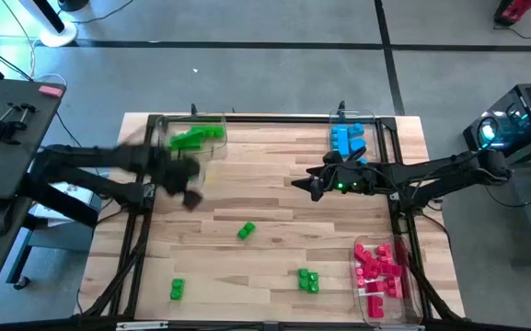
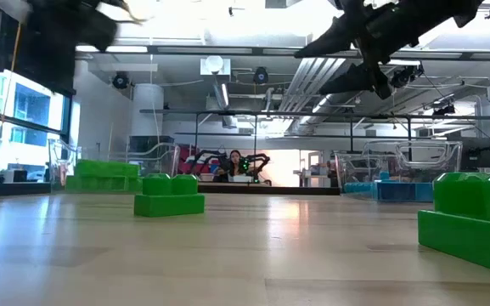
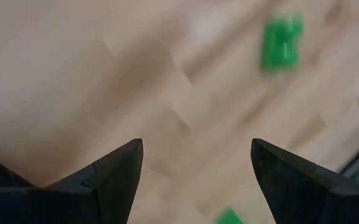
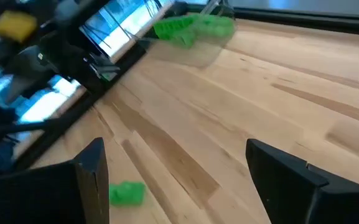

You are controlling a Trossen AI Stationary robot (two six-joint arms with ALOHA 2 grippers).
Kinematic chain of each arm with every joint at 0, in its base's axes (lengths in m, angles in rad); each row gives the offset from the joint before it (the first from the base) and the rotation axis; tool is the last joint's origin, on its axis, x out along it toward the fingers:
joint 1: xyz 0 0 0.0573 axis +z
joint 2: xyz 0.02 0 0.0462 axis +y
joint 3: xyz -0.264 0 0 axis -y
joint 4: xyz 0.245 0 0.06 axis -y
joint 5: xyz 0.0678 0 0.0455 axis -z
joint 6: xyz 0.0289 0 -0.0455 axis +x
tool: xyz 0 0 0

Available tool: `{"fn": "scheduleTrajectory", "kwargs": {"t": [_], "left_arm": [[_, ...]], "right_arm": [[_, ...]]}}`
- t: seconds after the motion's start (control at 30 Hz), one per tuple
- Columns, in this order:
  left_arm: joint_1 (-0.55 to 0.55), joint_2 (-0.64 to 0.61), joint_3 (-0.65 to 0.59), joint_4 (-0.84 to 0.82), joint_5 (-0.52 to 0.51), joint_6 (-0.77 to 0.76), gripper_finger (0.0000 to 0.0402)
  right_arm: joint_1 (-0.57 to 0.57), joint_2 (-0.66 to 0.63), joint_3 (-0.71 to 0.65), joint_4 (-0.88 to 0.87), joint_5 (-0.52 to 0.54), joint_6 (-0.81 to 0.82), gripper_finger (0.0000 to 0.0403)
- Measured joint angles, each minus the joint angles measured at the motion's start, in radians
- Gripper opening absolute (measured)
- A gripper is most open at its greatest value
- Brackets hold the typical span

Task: Sort blocks
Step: Put the green game piece into the top left transparent bin

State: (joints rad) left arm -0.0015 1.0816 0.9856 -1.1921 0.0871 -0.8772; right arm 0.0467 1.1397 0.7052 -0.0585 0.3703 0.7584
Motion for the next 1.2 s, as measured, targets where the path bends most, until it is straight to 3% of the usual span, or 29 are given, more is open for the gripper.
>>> {"fn": "scheduleTrajectory", "kwargs": {"t": [0.13,0.23,0.33,0.43,0.7,1.07,1.2], "left_arm": [[-0.431,-0.002,-0.116,0.179,-0.065,-0.551,0.0282],[-0.691,0.071,-0.156,0.314,-0.104,-0.966,0.0282],[-0.865,0.201,-0.142,0.385,-0.082,-1.222,0.0282],[-0.957,0.335,-0.097,0.413,-0.018,-1.378,0.0282],[-0.957,0.558,0.006,0.462,-0.016,-1.433,0.0282],[-0.932,0.664,0.012,0.477,0.003,-1.417,0.0280],[-0.907,0.671,0.012,0.478,-0.015,-1.341,0.0239]], "right_arm": [[0.000,0.000,0.000,-0.039,-0.004,-0.011,0.0254],[0.000,0.000,0.000,-0.050,-0.004,-0.011,0.0254],[0.000,0.000,0.000,-0.060,-0.005,-0.025,0.0254],[-0.002,0.000,0.000,-0.066,-0.005,-0.063,0.0254],[-0.037,0.000,0.000,-0.075,-0.025,-0.084,0.0254],[-0.048,0.000,0.000,-0.084,-0.061,-0.080,0.0254],[-0.048,0.000,0.000,-0.094,-0.064,-0.078,0.0254]]}}
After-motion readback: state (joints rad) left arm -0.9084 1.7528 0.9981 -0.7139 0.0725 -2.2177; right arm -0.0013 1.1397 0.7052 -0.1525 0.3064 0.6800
